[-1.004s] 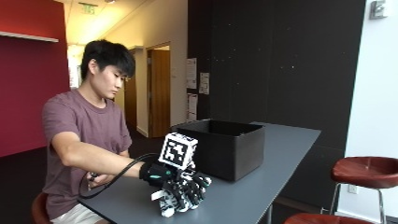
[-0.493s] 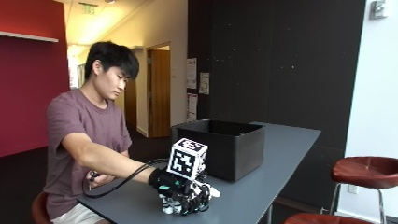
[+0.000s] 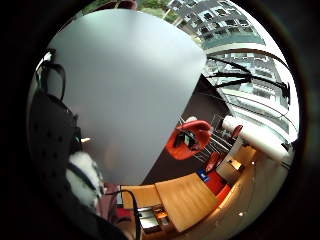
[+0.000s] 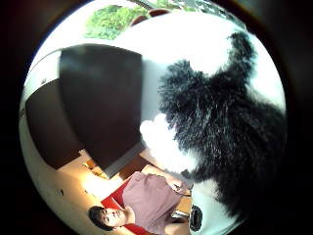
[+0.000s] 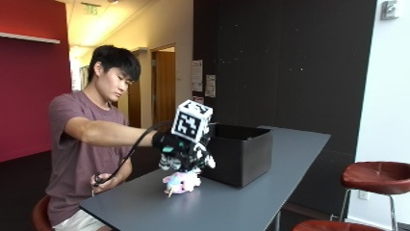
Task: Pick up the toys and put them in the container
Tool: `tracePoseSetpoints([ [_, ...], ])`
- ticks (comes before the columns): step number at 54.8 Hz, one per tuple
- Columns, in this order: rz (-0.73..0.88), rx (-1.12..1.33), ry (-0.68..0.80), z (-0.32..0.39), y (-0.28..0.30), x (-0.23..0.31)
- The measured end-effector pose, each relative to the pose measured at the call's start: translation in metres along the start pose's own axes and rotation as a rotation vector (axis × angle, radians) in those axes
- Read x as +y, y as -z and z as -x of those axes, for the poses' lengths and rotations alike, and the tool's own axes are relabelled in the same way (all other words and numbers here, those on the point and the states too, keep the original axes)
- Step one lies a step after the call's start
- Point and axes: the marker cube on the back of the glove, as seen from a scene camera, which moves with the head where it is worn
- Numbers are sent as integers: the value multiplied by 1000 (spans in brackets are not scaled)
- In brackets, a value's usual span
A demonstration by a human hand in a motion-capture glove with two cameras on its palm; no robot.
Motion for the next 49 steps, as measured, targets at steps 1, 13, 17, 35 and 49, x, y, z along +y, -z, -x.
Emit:
tracePoseSetpoints([
  [1,-13,-4,1,3,9,4],
  [13,-197,57,33,59,112,47],
  [17,-250,76,58,85,137,60],
  [35,-357,81,523,254,186,88],
  [49,-401,194,430,343,152,41],
])
